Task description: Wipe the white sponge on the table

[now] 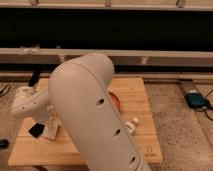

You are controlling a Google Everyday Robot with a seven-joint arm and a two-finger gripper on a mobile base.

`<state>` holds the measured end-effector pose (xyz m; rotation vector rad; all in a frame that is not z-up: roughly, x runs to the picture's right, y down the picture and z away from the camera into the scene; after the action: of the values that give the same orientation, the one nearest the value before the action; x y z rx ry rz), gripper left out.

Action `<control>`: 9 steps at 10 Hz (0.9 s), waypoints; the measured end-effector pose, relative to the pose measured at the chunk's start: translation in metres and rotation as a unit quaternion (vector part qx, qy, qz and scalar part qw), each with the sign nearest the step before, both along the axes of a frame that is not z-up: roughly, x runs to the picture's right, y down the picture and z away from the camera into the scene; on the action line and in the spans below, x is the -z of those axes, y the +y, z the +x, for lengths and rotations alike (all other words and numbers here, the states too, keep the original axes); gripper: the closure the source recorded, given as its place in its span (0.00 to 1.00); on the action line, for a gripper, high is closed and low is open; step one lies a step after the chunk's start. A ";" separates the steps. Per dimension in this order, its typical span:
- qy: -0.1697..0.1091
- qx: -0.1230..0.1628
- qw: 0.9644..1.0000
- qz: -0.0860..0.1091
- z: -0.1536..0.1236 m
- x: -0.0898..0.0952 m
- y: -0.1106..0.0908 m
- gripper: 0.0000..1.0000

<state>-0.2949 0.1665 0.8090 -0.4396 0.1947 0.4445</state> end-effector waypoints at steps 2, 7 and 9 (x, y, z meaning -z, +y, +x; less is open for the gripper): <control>0.017 -0.001 1.000 0.019 0.015 -0.015 -0.017 1.00; 0.053 0.016 0.997 0.051 0.068 -0.041 -0.030 1.00; 0.070 0.024 0.996 0.054 0.101 -0.049 -0.024 1.00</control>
<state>-0.1940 0.1426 0.8576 -0.2968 0.3150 0.4363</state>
